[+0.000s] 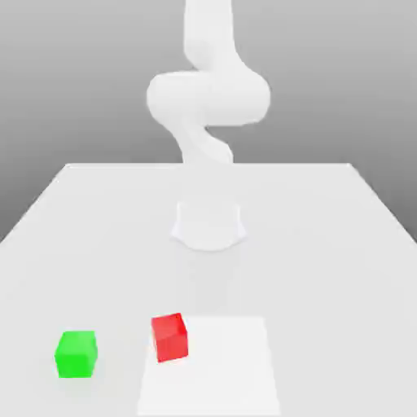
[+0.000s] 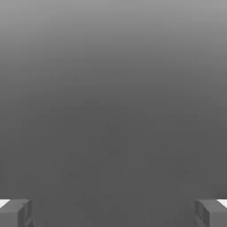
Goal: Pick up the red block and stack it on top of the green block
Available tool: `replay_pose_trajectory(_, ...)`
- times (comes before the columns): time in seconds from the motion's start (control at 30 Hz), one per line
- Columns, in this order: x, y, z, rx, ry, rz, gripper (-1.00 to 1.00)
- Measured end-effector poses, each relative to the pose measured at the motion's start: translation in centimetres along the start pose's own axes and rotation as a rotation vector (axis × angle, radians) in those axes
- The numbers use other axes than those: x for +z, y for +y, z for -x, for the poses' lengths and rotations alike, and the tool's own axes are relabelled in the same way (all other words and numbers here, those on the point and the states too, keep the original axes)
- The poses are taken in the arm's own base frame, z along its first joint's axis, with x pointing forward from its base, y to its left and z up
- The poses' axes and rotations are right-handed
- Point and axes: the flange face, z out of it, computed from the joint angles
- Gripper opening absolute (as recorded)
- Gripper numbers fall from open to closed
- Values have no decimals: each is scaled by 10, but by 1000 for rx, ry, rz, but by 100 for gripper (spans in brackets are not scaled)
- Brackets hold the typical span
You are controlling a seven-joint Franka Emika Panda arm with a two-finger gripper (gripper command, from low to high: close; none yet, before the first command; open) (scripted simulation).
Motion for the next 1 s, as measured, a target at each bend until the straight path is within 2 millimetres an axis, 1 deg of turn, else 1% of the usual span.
replay_pose_trajectory(0.1,39,14,-1,-111,-65,6,0)
replay_pose_trajectory(0.2,76,27,1,-219,-126,10,0)
replay_pose_trajectory(0.3,113,41,8,-328,-185,11,0)
replay_pose_trajectory(0.43,159,60,21,-475,-264,9,0)
replay_pose_trajectory(0.6,211,85,45,-661,-359,0,0)
replay_pose_trajectory(0.73,248,107,68,-812,-435,-11,0)
replay_pose_trajectory(0.87,280,130,92,-964,-509,-24,0)
replay_pose_trajectory(1.0,306,155,117,-1116,-582,-41,0)
